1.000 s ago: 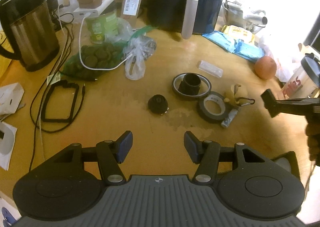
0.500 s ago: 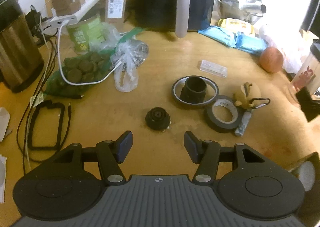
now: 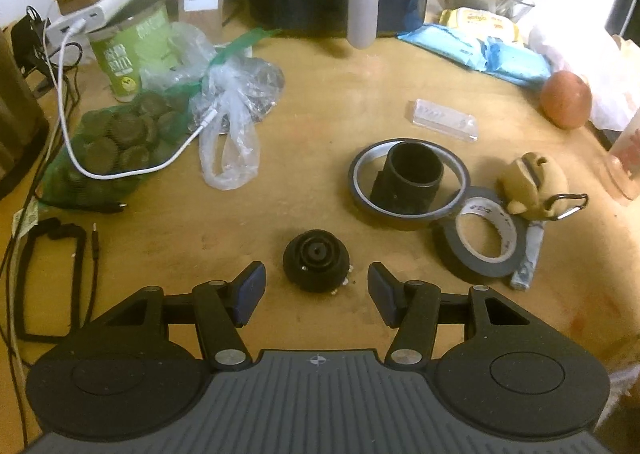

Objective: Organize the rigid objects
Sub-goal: 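Grasp the black round knob with the left tool while the right holds the block, then carry the block and knob into the box and open both tools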

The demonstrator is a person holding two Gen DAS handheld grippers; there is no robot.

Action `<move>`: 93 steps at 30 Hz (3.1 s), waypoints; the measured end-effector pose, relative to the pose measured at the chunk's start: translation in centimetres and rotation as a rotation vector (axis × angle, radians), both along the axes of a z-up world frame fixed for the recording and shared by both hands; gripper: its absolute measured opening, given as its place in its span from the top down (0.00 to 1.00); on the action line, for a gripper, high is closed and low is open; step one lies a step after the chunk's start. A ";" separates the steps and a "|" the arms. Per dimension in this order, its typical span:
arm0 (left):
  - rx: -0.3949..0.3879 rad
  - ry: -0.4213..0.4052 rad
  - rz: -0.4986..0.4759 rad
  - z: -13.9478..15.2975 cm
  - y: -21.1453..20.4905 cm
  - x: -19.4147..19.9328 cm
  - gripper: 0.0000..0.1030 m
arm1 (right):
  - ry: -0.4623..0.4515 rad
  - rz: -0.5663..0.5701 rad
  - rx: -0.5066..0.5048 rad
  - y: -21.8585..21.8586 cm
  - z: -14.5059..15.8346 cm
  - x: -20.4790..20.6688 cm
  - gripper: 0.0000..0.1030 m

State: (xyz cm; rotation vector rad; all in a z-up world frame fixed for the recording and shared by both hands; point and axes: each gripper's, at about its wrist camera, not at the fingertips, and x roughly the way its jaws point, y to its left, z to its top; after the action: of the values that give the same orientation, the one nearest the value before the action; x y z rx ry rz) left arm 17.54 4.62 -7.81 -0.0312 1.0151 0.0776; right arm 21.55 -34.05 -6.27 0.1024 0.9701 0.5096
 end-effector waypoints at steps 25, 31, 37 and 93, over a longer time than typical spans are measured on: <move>-0.003 -0.078 0.030 2.5 -1.2 -1.0 0.59 | -0.001 0.040 0.072 -1.1 1.2 -2.2 0.83; -0.032 -0.107 0.018 4.5 -1.9 -2.4 0.59 | -0.011 0.083 0.082 0.0 1.8 -2.6 0.83; -0.074 -0.140 0.003 6.5 -2.6 -4.4 0.59 | -0.009 0.106 0.105 0.6 2.2 -3.1 0.83; -0.171 0.027 -0.218 6.0 -8.7 -19.1 0.46 | 0.057 0.271 0.032 3.5 1.8 -13.5 0.04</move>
State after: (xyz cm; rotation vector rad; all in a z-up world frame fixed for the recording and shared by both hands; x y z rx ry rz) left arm -1.56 -4.03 -1.80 -0.0751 1.0449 -0.2087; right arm 8.02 -30.51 -4.47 0.0136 1.0382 0.7742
